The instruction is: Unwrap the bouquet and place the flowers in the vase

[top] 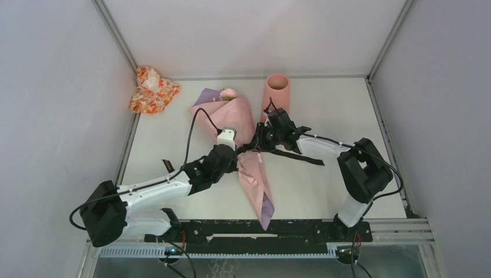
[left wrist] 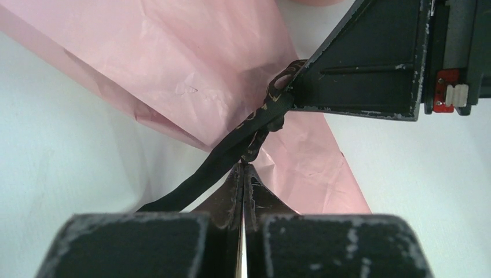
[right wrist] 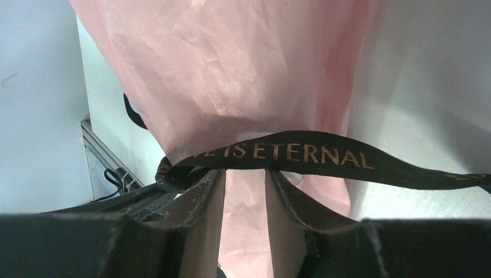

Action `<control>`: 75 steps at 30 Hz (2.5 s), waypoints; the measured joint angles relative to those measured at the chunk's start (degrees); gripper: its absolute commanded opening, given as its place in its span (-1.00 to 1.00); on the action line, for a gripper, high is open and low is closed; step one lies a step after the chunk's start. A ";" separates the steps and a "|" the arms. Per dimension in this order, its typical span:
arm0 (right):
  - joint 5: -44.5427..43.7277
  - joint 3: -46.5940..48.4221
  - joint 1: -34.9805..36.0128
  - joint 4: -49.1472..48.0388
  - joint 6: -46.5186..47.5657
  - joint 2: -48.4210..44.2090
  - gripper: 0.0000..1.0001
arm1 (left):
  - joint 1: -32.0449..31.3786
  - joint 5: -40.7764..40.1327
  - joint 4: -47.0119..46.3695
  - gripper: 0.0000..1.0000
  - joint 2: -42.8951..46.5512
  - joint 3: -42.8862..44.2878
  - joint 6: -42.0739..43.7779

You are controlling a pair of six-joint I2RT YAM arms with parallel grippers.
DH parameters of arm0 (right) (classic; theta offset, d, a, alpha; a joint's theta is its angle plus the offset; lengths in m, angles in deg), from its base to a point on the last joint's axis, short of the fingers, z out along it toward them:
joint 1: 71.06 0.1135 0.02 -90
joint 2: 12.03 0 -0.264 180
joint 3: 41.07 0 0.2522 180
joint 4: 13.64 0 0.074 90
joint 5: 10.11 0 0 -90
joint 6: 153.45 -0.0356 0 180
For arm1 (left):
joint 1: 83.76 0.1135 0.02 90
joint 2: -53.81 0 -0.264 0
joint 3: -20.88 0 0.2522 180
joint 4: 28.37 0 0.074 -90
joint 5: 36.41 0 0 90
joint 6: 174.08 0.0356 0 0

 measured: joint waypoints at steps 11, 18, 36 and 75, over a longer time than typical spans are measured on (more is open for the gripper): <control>-3.52 0.39 1.84 0.81 -0.52 0.94 -0.23 | 0.00 -0.98 2.03 -1.00 4.96 -2.43 -0.48; -6.08 2.43 5.35 1.44 -1.55 2.21 -0.21 | 0.00 -0.96 2.14 -1.00 7.15 -5.79 -1.03; -15.69 6.45 12.22 6.40 -3.91 4.09 -0.03 | 0.00 1.77 1.01 -1.00 15.93 -13.22 -4.11; -18.40 8.00 13.14 9.81 -4.39 8.02 0.13 | 0.00 -4.13 21.22 -0.93 30.47 -6.73 -9.77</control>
